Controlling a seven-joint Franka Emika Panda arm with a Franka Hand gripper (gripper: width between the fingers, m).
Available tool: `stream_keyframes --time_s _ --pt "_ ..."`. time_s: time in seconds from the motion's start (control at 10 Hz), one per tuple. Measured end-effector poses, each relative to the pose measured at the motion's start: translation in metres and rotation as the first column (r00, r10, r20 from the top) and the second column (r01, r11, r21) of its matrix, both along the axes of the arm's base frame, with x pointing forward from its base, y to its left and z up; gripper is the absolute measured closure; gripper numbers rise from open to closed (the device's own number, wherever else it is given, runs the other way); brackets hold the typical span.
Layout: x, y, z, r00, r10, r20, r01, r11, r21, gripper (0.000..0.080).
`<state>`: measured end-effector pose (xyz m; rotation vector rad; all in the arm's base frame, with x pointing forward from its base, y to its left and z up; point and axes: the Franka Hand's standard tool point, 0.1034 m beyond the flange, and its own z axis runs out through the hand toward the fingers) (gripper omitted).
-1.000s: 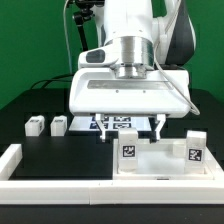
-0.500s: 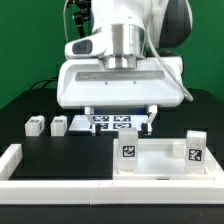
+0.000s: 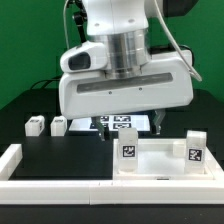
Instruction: Assemble square table
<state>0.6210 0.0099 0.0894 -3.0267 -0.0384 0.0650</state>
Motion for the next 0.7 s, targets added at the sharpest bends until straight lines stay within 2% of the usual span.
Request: stream_keyframes --time_s 0.1,0.4,0.6,0.7 --pt "0.007 0.004 -0.006 0.999 0.003 0.048 -0.003 1.000 -0.009 0.0150" --pt "-0.007 0.002 -0.025 0.997 0.002 0.072 0.000 1.000 -0.025 0.0150" --pt "-0.008 0.006 -0.025 0.997 0.009 0.073 -0.007 1.000 -0.026 0.0150" --pt "-0.008 0.005 -0.026 0.997 0.006 0.073 -0.004 1.000 -0.026 0.0247"
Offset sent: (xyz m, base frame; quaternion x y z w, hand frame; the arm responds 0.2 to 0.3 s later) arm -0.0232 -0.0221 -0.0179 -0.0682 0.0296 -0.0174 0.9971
